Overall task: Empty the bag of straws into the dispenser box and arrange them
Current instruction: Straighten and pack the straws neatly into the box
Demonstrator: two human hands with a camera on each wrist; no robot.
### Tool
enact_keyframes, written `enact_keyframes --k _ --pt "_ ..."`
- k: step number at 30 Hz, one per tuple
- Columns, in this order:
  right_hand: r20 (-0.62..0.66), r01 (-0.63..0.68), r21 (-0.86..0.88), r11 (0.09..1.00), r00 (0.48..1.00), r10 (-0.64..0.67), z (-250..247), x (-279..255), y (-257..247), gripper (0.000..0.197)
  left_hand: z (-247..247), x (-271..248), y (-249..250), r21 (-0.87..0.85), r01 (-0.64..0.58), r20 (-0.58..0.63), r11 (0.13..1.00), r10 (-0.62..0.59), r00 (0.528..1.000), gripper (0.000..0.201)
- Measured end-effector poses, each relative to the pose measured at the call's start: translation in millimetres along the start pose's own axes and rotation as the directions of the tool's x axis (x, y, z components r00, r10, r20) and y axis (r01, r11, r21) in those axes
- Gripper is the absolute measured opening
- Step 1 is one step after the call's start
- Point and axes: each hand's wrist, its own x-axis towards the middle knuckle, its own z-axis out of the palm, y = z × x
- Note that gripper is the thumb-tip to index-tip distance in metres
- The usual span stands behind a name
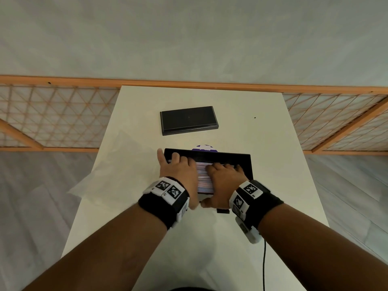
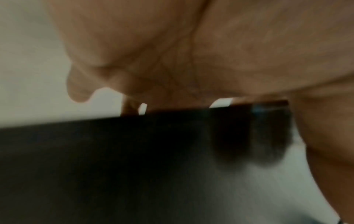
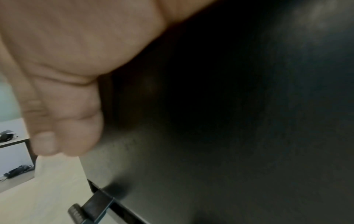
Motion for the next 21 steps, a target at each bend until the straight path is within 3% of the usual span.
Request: enact_keyframes --k 3,9,14,17,21 --pt "-0.013 0.016 -0.003 1.0 1.0 -0.016 3 -6 2 0.091 13 3 5 0.017 -0.01 0.017 1.0 0.01 1.0 0.109" --pt "-0.019 0.047 -0.031 0.998 0.999 -0.047 12 -20 -1 0.084 23 -14 9 -0.002 -0.046 0.025 0.999 0.046 0.999 0.075" --pt "-0.036 0.068 -0.032 0.997 0.997 -0.069 11 -21 -3 0.083 20 -7 14 -0.184 -0.124 0.0 0.975 0.126 0.992 0.094" --pt "-0.068 0.055 -0.042 0.998 0.996 -0.058 13 -22 -3 0.082 30 1 10 -0.262 -0.14 0.011 0.955 0.148 0.989 0.092" --pt "-0.06 0.005 -0.023 1.0 0.998 -0.006 18 -22 -5 0.106 41 3 9 -0.227 -0.164 -0.033 0.96 0.161 0.986 0.094"
